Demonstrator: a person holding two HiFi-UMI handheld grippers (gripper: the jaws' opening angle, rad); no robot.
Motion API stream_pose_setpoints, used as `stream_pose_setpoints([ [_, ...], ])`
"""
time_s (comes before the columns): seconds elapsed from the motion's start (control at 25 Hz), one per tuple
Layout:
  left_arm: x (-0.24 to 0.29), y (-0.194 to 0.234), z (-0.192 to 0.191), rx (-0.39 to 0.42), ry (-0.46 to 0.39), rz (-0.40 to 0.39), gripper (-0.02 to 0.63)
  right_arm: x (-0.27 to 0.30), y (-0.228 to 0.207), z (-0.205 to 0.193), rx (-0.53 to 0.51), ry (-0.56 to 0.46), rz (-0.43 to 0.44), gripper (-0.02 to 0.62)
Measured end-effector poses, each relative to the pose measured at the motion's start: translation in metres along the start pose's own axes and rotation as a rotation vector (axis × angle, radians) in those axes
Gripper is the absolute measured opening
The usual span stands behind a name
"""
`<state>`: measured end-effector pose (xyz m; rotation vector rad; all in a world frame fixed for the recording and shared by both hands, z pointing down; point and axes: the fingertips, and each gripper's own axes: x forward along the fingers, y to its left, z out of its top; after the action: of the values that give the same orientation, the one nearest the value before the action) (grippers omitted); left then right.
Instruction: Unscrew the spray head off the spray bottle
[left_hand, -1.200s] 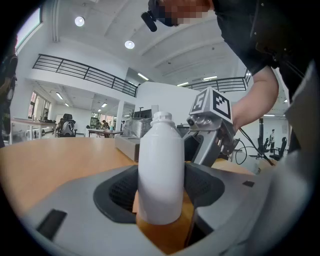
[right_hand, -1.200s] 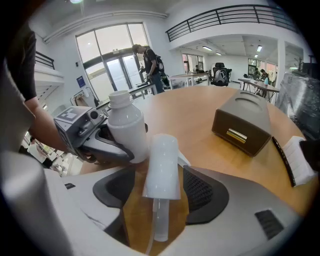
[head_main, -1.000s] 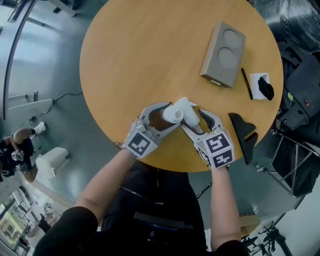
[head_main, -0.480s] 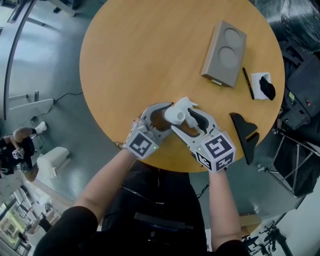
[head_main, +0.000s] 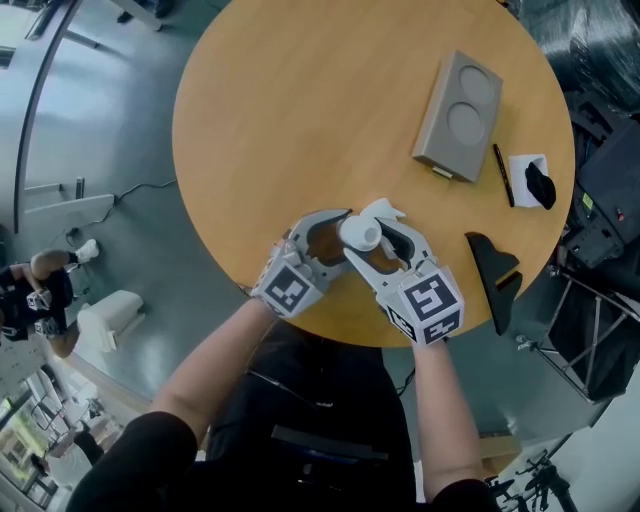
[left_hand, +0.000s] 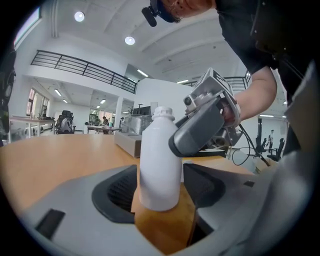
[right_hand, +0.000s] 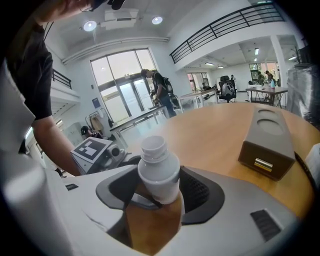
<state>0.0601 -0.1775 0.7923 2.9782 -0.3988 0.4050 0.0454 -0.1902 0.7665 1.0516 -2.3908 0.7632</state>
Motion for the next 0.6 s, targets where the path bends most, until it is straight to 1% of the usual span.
stream_pose_setpoints([
  [0.2, -0.026, 0.015, -0.006, -0.034, 0.047, 0.053, 0.331, 0.013, 0.002, -0.006, -0.081, 0.064, -0.011, 0.268],
  [0.44, -0.058, 0.021, -0.008, -0.043, 0.076, 0.071, 0.331, 0.024, 0.018, 0.004, -0.159, 0.097, -0.013, 0.27],
  [0.6, -0.076, 0.023, -0.008, -0.066, 0.083, 0.096, 0.331, 0.026, 0.023, 0.003, -0.172, 0.125, -0.005, 0.275],
])
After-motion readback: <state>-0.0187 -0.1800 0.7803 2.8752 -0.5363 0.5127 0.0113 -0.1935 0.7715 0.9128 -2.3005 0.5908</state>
